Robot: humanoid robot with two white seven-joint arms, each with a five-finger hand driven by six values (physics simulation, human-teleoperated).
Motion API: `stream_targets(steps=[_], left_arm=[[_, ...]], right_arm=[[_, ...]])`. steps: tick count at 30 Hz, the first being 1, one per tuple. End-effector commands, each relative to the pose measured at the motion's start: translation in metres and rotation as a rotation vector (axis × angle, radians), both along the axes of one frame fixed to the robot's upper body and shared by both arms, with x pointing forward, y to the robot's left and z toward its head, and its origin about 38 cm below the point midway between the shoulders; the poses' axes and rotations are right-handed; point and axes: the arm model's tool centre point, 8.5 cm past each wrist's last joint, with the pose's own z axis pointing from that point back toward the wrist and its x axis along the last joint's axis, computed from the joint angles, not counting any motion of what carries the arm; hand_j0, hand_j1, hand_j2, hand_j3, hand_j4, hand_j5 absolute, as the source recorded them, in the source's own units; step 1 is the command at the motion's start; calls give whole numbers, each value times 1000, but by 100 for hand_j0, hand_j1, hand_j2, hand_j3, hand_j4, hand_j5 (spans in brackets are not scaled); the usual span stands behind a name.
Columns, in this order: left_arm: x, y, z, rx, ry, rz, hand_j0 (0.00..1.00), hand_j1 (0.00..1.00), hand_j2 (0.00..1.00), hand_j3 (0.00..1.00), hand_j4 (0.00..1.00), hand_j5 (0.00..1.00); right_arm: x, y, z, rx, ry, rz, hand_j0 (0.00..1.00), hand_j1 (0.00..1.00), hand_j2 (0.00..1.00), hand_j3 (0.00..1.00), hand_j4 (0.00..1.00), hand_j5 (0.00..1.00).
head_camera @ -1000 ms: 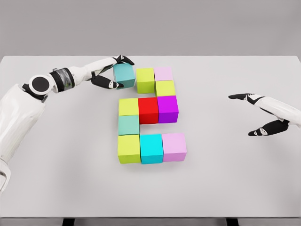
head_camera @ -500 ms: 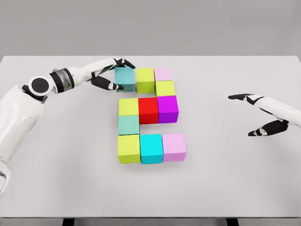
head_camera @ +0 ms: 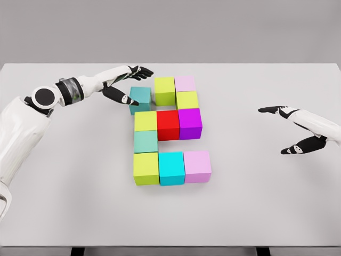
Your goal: Assemble the squares on the desktop into the number 2
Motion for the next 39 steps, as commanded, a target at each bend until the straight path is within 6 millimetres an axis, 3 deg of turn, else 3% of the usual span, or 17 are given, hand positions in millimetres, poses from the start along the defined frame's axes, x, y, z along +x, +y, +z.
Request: stream_targets(steps=[1, 18, 30, 39], left_arm=[[0, 0, 1, -7, 0, 1, 91, 91, 91, 91, 91, 91], [1, -5, -14, 54, 22, 3, 93, 93, 93, 93, 93, 93], [4, -9, -11, 107, -2, -10, 93, 93, 93, 93, 93, 93], [10, -12, 3, 108, -29, -7, 93, 93, 93, 93, 93, 93]], right_arm=[[0, 0, 1, 7, 1, -3, 100, 100, 100, 100, 100, 100], [1, 2, 0, 1, -1, 1, 100, 100, 100, 100, 100, 100], [1, 1, 0, 1, -2, -1, 100, 100, 100, 100, 100, 100], [1, 1, 0, 1, -3, 0, 100, 100, 100, 100, 100, 100]])
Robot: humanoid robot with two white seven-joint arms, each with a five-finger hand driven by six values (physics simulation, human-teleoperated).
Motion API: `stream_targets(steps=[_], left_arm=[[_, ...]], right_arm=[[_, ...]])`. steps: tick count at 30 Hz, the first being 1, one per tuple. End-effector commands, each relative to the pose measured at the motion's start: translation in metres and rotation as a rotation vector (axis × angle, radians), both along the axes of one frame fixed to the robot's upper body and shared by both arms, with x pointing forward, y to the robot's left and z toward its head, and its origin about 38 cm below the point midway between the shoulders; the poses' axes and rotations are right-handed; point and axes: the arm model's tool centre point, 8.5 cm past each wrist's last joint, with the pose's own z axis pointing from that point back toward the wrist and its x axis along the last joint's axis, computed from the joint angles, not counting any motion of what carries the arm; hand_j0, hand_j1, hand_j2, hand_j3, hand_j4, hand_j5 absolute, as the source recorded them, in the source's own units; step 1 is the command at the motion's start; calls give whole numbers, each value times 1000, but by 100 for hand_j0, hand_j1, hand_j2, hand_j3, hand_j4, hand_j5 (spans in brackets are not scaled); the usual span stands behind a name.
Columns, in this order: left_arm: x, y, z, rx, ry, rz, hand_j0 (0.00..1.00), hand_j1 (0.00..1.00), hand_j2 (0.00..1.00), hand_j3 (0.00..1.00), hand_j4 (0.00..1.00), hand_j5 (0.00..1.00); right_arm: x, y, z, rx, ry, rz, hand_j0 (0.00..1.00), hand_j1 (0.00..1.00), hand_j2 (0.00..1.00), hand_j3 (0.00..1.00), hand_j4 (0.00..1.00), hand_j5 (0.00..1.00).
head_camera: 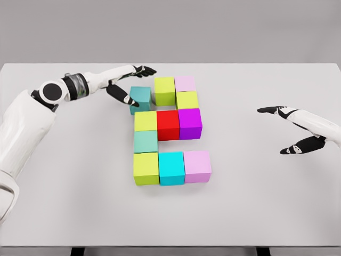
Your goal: Assemble the squares on the desktop into the number 2
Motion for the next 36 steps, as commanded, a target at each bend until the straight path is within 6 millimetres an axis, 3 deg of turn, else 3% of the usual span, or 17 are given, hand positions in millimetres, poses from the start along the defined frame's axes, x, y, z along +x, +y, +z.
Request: stream_targets(steps=[1, 18, 25, 36], left_arm=[[1, -1, 0, -3, 1, 4, 93, 93, 93, 93, 93, 93], [4, -9, 1, -4, -44, 39, 93, 93, 93, 93, 93, 93], [4, -15, -8, 3, -26, 39, 93, 93, 93, 93, 93, 93], [4, -12, -10, 5, -22, 43, 93, 93, 93, 93, 93, 93]], right_arm=[[0, 1, 1, 8, -1, 0, 100, 100, 100, 100, 100, 100], [0, 0, 2, 7, -3, -1, 100, 100, 100, 100, 100, 100], [0, 0, 2, 6, -1, 0, 100, 100, 100, 100, 100, 100], [0, 0, 1, 8, 0, -1, 100, 100, 100, 100, 100, 100]])
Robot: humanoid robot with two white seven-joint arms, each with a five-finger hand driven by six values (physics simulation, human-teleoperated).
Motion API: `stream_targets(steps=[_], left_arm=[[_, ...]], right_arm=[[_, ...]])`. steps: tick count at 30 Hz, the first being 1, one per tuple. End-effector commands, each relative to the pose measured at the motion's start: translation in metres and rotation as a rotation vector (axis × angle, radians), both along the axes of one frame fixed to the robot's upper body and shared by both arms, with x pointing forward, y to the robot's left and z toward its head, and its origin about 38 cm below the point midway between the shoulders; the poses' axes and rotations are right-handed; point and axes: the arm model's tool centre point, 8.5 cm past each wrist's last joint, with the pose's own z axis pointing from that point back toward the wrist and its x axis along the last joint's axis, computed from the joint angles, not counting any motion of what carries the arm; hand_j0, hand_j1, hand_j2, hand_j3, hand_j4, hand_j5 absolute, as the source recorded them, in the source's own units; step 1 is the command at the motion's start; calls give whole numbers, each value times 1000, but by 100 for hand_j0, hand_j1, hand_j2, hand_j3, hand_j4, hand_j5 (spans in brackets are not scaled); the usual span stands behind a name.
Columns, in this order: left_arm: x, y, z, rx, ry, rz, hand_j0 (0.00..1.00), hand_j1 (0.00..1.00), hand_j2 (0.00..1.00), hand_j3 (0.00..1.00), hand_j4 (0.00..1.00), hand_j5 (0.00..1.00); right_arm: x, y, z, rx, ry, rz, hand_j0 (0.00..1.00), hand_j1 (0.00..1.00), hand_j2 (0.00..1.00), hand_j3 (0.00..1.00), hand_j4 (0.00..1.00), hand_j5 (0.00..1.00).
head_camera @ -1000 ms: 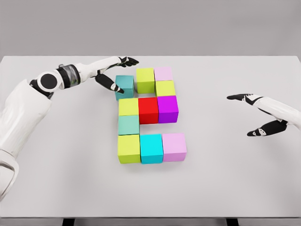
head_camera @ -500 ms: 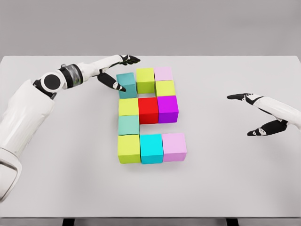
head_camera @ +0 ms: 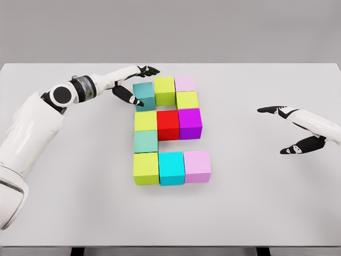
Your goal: Assemble the squares on the desktop into the number 2
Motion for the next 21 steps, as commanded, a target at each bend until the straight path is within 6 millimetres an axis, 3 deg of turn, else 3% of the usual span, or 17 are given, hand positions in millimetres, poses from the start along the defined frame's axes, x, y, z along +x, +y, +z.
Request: stream_targets(steps=[1, 21], left_arm=[[0, 1, 1, -7, 1, 3, 93, 93, 93, 93, 93, 93], [5, 0, 1, -1, -15, 40, 93, 93, 93, 93, 93, 93]], right_arm=[[0, 0, 1, 8, 1, -3, 100, 100, 100, 100, 100, 100], [0, 0, 0, 7, 2, -1, 100, 100, 100, 100, 100, 100]])
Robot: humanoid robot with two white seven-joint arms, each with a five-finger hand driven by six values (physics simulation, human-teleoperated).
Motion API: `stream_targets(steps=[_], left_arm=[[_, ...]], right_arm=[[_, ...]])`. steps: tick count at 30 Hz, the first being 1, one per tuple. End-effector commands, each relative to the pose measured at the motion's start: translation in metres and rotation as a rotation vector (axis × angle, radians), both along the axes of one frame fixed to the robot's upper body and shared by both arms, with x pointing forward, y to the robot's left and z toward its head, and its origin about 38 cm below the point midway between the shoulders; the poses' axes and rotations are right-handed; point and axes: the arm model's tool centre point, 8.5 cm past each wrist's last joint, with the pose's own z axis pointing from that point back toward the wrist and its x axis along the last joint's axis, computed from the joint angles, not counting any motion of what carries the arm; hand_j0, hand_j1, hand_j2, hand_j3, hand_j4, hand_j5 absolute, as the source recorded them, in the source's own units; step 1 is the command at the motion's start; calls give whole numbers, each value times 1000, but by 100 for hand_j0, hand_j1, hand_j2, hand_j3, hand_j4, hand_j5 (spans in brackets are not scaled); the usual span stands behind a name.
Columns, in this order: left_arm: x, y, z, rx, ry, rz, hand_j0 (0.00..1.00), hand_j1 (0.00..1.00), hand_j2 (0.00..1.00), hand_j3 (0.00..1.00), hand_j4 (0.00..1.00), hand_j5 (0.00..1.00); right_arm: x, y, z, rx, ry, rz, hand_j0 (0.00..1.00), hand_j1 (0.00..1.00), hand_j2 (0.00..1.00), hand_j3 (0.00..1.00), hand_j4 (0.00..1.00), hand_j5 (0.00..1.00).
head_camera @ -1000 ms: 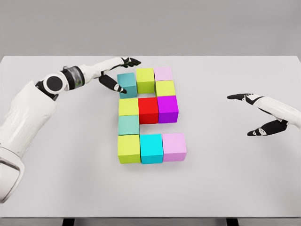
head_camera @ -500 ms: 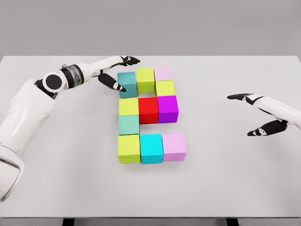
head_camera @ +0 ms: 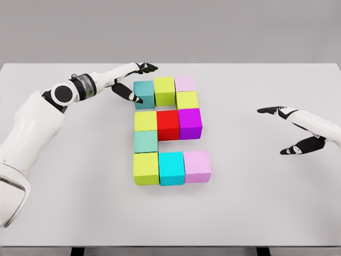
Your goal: Assemble the squares on the desktop into the number 2
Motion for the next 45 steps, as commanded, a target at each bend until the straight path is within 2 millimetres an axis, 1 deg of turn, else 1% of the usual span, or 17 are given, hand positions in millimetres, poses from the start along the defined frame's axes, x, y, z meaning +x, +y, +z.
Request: stream_targets(steps=[1, 3, 6, 8, 19, 23, 32, 45], left_arm=[[0, -1, 0, -9, 1, 3, 93, 93, 93, 93, 93, 93], [0, -4, 0, -12, 3, -1, 93, 93, 93, 93, 93, 93], [0, -5, 0, -13, 4, -1, 93, 93, 93, 93, 93, 93], [0, -5, 0, -13, 4, -1, 93, 93, 93, 93, 93, 93], [2, -2, 3, -10, 0, 7, 93, 93, 93, 93, 93, 93], [3, 0, -1, -8, 12, 17, 93, 93, 93, 93, 93, 93], [2, -8, -2, -13, 16, 6, 93, 93, 93, 93, 93, 93], [4, -6, 2, -13, 10, 9, 93, 93, 93, 93, 93, 93]], right_arm=[[0, 1, 1, 7, -1, 1, 100, 100, 100, 100, 100, 100], [-1, 1, 2, 6, -2, 3, 100, 100, 100, 100, 100, 100], [-1, 6, 4, 11, -10, 18, 100, 100, 100, 100, 100, 100], [-1, 7, 5, 10, -12, 20, 100, 100, 100, 100, 100, 100], [-1, 8, 4, 11, -11, 21, 100, 100, 100, 100, 100, 100], [-2, 8, 3, 9, -9, 23, 100, 100, 100, 100, 100, 100], [-1, 7, 4, 8, -10, 20, 100, 100, 100, 100, 100, 100], [-2, 7, 4, 8, -10, 21, 100, 100, 100, 100, 100, 100]])
